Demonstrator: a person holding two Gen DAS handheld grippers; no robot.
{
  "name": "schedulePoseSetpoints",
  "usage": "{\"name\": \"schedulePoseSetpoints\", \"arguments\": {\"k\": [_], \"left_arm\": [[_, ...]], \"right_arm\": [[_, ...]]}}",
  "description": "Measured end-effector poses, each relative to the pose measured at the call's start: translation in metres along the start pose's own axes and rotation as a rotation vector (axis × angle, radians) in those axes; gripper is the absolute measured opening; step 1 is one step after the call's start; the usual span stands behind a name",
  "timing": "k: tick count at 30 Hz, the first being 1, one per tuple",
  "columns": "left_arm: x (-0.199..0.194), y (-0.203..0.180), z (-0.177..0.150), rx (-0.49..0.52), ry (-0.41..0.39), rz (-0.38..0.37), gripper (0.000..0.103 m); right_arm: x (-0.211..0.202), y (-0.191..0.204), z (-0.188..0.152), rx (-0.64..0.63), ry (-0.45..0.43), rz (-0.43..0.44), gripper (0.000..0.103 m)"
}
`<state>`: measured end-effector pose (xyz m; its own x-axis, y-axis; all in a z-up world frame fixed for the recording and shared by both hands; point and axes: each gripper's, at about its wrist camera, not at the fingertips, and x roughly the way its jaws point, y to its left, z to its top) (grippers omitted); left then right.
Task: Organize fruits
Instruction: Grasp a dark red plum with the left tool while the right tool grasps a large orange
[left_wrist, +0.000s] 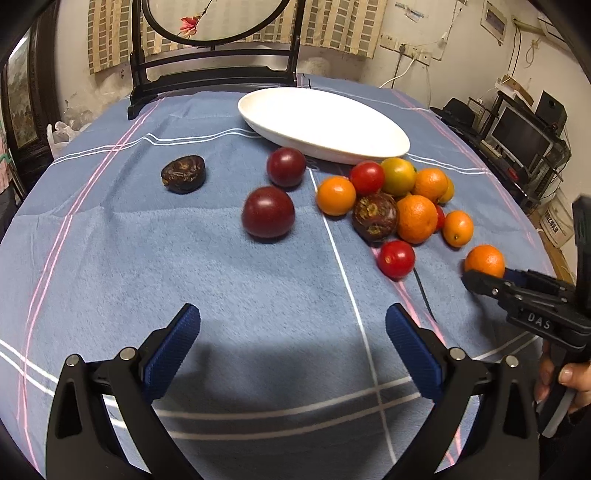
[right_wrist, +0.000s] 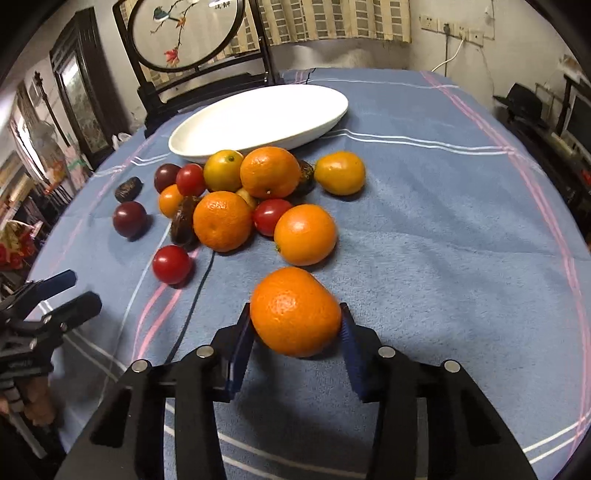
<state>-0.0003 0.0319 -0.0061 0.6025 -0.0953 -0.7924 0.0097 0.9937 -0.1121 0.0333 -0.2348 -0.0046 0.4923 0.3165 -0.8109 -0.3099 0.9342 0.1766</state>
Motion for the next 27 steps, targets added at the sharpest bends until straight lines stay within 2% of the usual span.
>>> {"name": "schedulePoseSetpoints", "arguments": {"k": [6,10,12,13,15,18,19,21,22,27], "left_arm": [[0.003,0.035,0.024,-0.069,-0.019,0.057,0.098],[0.013,0.032,0.036,-0.045,-0.004,0.047,0.098],[0.026,0.026,0.041,-0.032,0.037,0.024,0.088],[0.031,0.025,0.042,-0.027,0.053,0.02,0.077],[0.044,0.018,0.05,0.001,0.088,0.009,0.076],[0.054,0.01,0.057,0.044,0.084,0.033,0.075],[0.058,0.008,0.059,0.061,0.083,0.029,0.072],[0.066,0.006,0.061,0.084,0.104,0.015,0.045],[0.069,0.007,0.062,0.086,0.105,0.023,0.04],[0.056,0.011,0.069,0.072,0.109,-0.057,0.039]], "right_arm": [[-0.005,-0.002,-0.001,0.009,-0.011,0.048,0.044],[-0.007,0.007,0.0,-0.013,-0.018,0.081,0.044],[-0.01,0.013,0.001,-0.032,-0.021,0.102,0.044],[-0.011,0.016,0.002,-0.043,-0.023,0.111,0.044],[-0.013,0.021,0.003,-0.056,-0.024,0.123,0.044],[-0.015,0.026,0.004,-0.075,-0.024,0.138,0.044],[-0.015,0.027,0.005,-0.08,-0.023,0.144,0.044],[-0.013,0.027,0.007,-0.077,-0.018,0.158,0.044],[-0.013,0.026,0.008,-0.074,-0.017,0.163,0.044],[-0.025,0.029,0.03,-0.086,-0.063,0.193,0.044]]}}
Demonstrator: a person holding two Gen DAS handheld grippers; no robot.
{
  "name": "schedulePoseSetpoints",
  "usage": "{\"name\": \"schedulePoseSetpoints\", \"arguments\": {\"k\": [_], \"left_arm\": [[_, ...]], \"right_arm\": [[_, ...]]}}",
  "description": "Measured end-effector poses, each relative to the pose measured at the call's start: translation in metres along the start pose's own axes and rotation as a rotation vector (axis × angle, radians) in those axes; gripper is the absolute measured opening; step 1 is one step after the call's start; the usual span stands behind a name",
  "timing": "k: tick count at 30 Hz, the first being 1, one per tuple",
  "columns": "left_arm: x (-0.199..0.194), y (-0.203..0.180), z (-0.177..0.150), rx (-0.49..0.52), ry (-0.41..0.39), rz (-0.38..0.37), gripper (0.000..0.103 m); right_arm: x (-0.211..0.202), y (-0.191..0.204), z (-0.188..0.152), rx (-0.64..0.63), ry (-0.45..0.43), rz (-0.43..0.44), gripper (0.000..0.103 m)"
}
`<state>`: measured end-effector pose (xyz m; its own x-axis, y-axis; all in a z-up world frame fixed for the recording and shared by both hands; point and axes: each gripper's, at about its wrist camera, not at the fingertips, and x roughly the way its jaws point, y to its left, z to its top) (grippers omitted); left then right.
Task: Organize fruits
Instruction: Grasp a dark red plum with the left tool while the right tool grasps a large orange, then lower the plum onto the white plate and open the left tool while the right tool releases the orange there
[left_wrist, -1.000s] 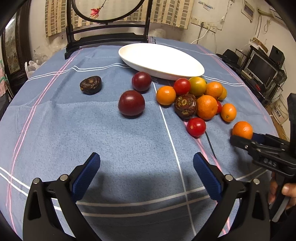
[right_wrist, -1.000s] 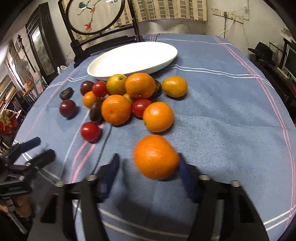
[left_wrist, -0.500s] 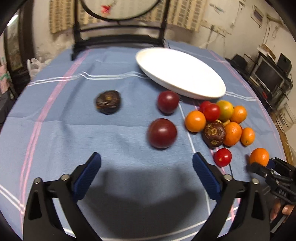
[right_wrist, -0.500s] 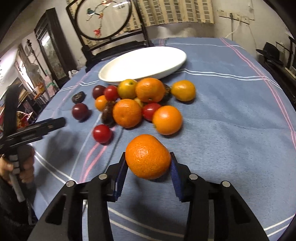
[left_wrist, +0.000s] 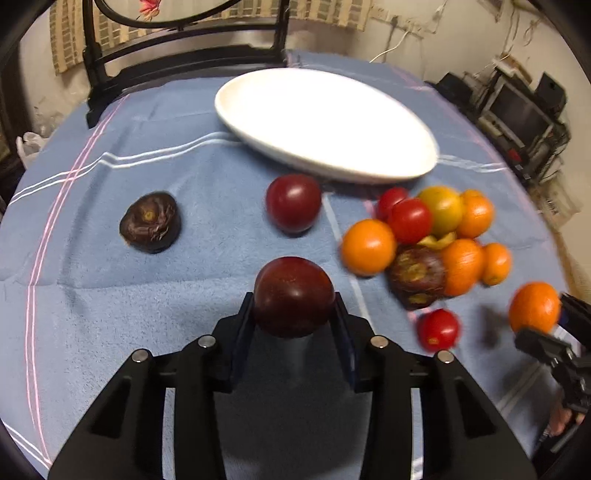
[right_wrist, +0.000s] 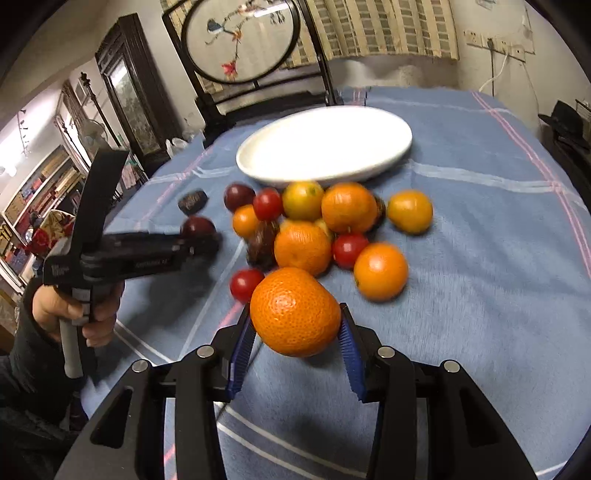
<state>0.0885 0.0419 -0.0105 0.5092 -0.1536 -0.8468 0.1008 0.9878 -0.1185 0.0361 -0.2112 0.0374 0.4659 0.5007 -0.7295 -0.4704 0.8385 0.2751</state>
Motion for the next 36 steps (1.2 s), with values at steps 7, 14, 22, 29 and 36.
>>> {"name": "schedulePoseSetpoints", "arguments": {"k": [7,14,22,29,36], "left_arm": [[-0.026,0.0,0.059,-0.052,-0.129,-0.015,0.04],[0.023,-0.002,0.121,-0.127,-0.123,0.039,0.04],[0.062,-0.006,0.123,-0.149,-0.112,0.04,0.049],[0.033,-0.017,0.115,-0.071,-0.224,0.088,0.087],[0.007,-0.007,0.097,-0.076,-0.234,0.089,0.094]], "right_arm": [[0.009,0.011,0.067,-0.072,-0.063,-0.012,0.045],[0.075,-0.007,0.113,-0.01,-0.041,-0.13,0.045],[0.101,-0.035,0.113,0.086,-0.026,-0.068,0.06],[0.081,-0.036,0.108,0.071,-0.043,-0.052,0.069],[0.049,-0.034,0.098,0.022,-0.092,-0.067,0.077]]}}
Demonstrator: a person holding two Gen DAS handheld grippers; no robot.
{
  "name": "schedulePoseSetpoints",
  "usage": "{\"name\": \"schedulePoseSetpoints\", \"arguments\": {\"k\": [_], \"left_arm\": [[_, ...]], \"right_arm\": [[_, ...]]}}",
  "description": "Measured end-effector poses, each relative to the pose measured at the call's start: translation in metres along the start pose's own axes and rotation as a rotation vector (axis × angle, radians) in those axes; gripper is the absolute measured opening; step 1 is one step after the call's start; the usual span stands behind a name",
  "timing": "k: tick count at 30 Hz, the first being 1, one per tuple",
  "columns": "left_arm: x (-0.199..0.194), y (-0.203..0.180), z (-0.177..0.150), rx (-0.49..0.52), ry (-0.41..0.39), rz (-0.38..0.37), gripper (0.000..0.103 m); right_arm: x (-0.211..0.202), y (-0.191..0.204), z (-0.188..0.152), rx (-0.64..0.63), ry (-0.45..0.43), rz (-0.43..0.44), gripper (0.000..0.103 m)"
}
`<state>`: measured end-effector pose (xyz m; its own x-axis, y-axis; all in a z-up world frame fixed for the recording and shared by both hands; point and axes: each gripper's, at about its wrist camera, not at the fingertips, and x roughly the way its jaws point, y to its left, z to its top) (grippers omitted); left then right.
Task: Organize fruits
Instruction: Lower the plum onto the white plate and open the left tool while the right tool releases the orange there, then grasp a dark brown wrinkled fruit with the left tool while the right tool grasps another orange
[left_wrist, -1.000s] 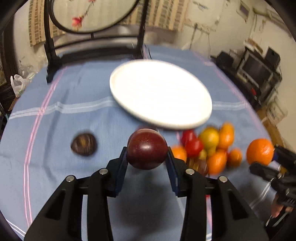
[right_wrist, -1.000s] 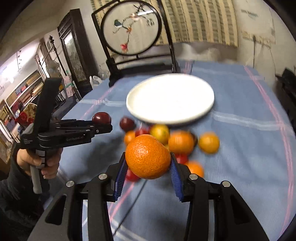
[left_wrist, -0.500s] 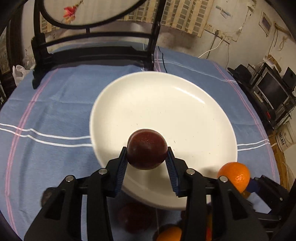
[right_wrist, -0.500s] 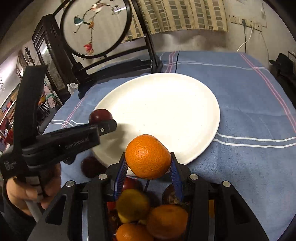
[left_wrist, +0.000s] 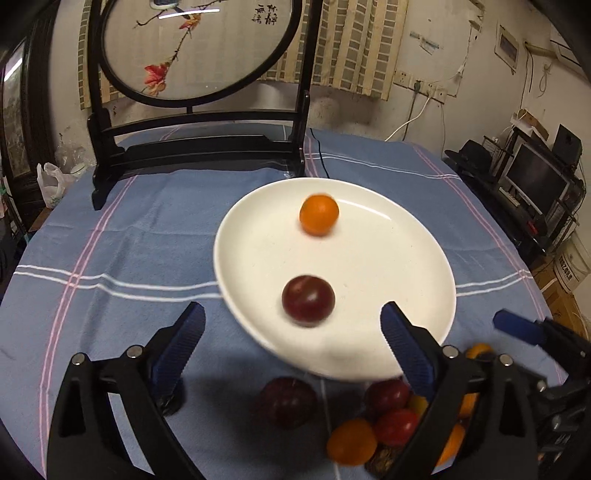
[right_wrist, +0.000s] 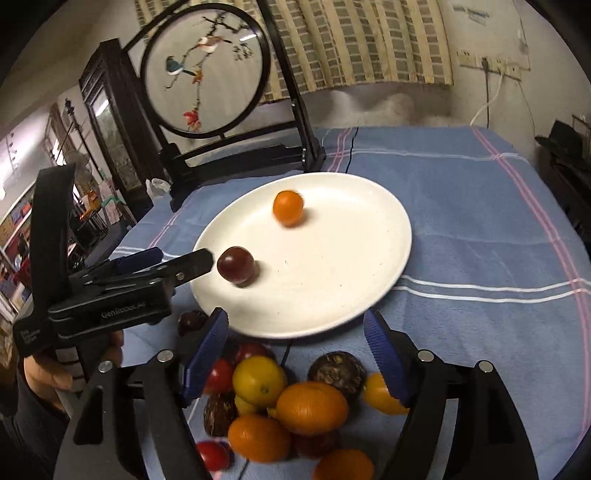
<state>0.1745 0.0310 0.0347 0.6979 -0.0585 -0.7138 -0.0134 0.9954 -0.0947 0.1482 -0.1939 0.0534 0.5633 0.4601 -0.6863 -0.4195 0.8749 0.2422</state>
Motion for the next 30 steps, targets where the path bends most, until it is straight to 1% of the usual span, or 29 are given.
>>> {"name": "schedulePoseSetpoints", "arguments": {"k": [3,6,8,12,15,17,19,22,24,25,26,27,28,30], "left_arm": [[-0.011,0.016,-0.02,-0.002,0.004,0.017,0.095],[-0.022,0.035,-0.037,-0.019,-0.007,0.036,0.096],[-0.024,0.048,-0.047,-0.034,0.001,0.056,0.096],[-0.024,0.066,-0.055,-0.073,0.033,0.05,0.096],[-0.027,0.073,-0.054,-0.1,0.031,0.031,0.096],[-0.029,0.076,-0.054,-0.113,0.027,0.032,0.096],[-0.028,0.075,-0.055,-0.112,0.03,0.042,0.096],[-0.024,0.074,-0.055,-0.102,0.044,0.055,0.096],[-0.02,0.074,-0.055,-0.107,0.068,0.047,0.096],[-0.019,0.074,-0.056,-0.109,0.078,0.038,0.096],[-0.018,0.075,-0.056,-0.11,0.087,0.029,0.096],[-0.017,0.076,-0.057,-0.11,0.095,0.025,0.096],[-0.017,0.077,-0.057,-0.109,0.098,0.029,0.096],[-0.015,0.08,-0.057,-0.101,0.111,0.051,0.096]], "right_arm": [[-0.01,-0.004,-0.011,-0.015,-0.008,-0.033,0.082],[-0.018,-0.007,-0.027,-0.033,0.01,-0.039,0.083],[-0.024,-0.009,-0.041,-0.035,0.022,-0.049,0.083],[-0.036,-0.006,-0.07,-0.065,0.055,-0.056,0.083],[-0.034,0.0,-0.087,-0.096,0.101,-0.067,0.082],[-0.026,0.0,-0.092,-0.095,0.135,-0.096,0.081],[-0.022,-0.002,-0.092,-0.083,0.144,-0.112,0.079],[-0.014,-0.009,-0.09,-0.051,0.155,-0.115,0.072],[-0.006,-0.011,-0.088,-0.042,0.176,-0.134,0.061],[-0.005,-0.011,-0.087,-0.045,0.168,-0.144,0.06],[-0.004,-0.011,-0.086,-0.047,0.168,-0.151,0.053],[-0.003,-0.011,-0.085,-0.048,0.165,-0.148,0.042],[-0.003,-0.011,-0.085,-0.047,0.161,-0.139,0.04],[-0.003,-0.012,-0.087,-0.036,0.152,-0.132,0.04]]}}
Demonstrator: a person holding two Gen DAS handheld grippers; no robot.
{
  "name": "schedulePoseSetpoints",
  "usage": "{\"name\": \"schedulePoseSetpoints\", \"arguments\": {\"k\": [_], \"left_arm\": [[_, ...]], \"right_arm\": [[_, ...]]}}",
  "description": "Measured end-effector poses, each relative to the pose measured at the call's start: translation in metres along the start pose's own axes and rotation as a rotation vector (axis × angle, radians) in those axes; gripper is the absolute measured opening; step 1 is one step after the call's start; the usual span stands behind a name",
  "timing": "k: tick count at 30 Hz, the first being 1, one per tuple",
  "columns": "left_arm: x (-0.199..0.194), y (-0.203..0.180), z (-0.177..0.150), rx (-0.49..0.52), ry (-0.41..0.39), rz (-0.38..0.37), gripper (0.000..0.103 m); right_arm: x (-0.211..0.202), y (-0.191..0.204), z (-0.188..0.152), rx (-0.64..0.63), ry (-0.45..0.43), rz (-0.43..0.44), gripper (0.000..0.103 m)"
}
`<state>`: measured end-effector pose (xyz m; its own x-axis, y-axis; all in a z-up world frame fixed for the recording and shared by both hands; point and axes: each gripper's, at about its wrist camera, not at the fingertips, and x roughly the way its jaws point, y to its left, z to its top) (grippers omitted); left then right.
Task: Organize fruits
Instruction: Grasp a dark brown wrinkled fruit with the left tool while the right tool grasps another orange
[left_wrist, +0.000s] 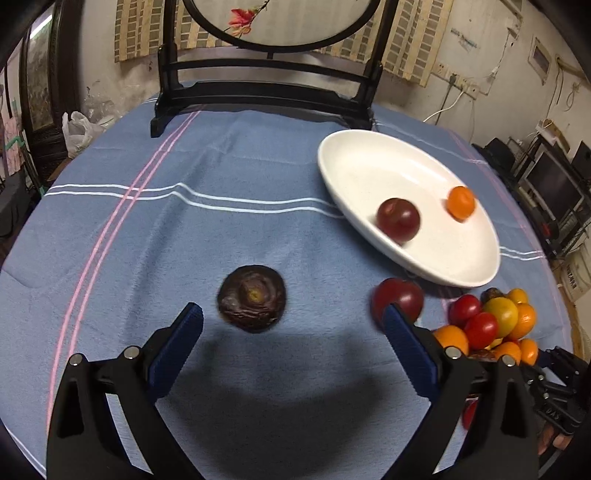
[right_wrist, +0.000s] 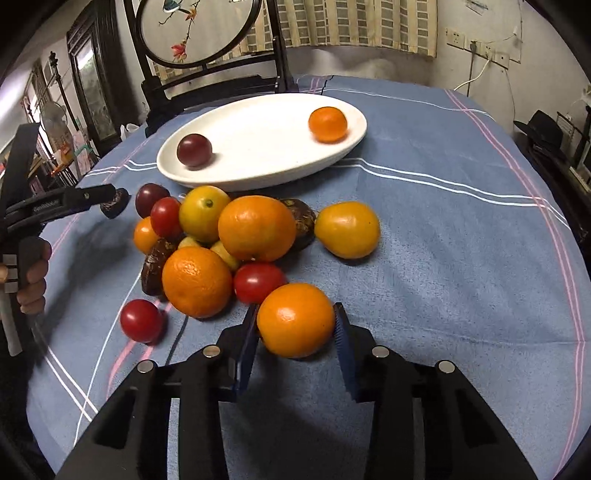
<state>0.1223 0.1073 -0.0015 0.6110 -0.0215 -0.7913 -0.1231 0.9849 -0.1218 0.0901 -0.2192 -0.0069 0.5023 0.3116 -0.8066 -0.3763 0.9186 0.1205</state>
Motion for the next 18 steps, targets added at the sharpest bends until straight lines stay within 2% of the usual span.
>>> {"name": "schedulePoseSetpoints", "arguments": {"k": [4,9,13,15,17,18], "left_arm": [[0.01,0.008,0.002,-0.014,0.028,0.066,0.096],[0.022,0.009,-0.003,-0.004,0.076,0.089,0.096],[0.027,0.011,-0.004,-0.015,0.065,0.104,0.095],[0.027,0.011,-0.003,-0.013,0.05,0.101,0.092],[0.03,0.01,-0.001,0.002,0.041,0.11,0.079],[0.032,0.009,-0.001,0.007,0.04,0.115,0.076]], "right_arm": [[-0.002,-0.007,-0.002,0.038,-0.018,0.037,0.04],[-0.004,-0.012,-0.005,0.062,-0.033,0.07,0.04],[-0.006,-0.013,-0.007,0.064,-0.036,0.076,0.04],[-0.007,-0.01,-0.007,0.054,-0.039,0.087,0.04],[-0.009,-0.007,-0.008,0.043,-0.045,0.089,0.04],[-0.01,-0.007,-0.008,0.039,-0.048,0.09,0.04]]}}
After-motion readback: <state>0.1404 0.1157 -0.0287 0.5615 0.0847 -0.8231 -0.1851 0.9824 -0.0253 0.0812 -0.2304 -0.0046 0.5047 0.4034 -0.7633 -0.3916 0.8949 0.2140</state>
